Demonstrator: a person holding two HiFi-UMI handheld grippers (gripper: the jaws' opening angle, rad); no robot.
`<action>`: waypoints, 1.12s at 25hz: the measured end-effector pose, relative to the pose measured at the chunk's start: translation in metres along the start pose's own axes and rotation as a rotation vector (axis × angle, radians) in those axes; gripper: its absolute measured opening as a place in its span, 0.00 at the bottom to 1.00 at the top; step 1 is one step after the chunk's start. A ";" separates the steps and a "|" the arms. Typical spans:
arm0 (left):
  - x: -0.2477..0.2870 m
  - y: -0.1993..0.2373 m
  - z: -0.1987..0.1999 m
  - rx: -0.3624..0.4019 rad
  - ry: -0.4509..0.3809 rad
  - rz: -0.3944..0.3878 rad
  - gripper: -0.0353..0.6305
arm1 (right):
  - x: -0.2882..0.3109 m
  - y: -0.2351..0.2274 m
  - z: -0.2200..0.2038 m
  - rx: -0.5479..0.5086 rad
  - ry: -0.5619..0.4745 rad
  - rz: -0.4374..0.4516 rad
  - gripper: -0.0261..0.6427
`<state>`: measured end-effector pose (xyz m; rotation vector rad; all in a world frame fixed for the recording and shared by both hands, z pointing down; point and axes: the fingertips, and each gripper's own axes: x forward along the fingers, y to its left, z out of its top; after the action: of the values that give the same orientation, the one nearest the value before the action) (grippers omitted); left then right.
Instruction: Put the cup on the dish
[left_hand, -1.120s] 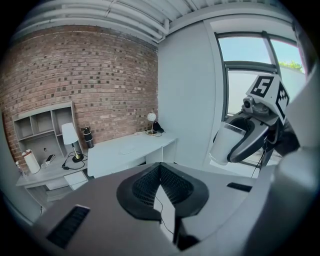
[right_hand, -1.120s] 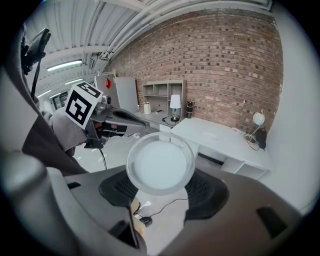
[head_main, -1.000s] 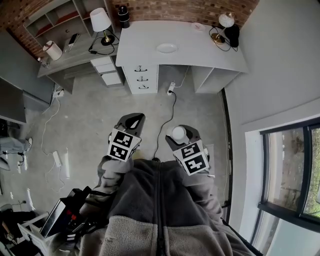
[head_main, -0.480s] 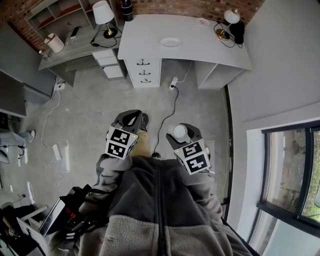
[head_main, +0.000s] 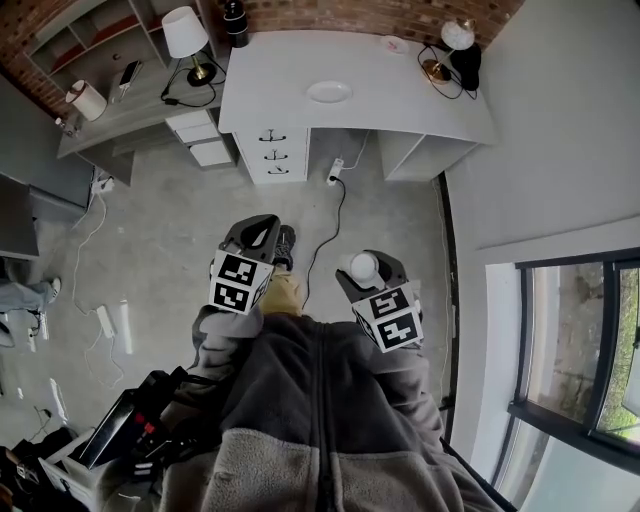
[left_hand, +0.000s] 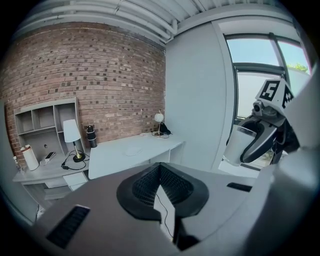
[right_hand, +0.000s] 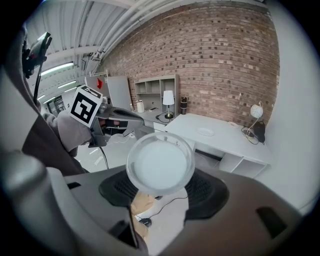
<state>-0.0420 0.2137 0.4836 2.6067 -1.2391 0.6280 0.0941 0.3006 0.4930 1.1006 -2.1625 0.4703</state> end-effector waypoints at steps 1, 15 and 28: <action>0.005 0.005 0.002 -0.004 0.000 -0.001 0.06 | 0.002 -0.005 0.004 0.005 0.004 -0.003 0.43; 0.121 0.101 0.040 -0.002 0.024 -0.069 0.06 | 0.094 -0.086 0.079 0.102 0.042 -0.038 0.43; 0.199 0.201 0.081 0.004 0.048 -0.101 0.06 | 0.174 -0.159 0.172 0.136 0.042 -0.064 0.43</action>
<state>-0.0614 -0.0795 0.4983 2.6218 -1.0861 0.6715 0.0808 0.0094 0.4931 1.2191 -2.0769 0.6135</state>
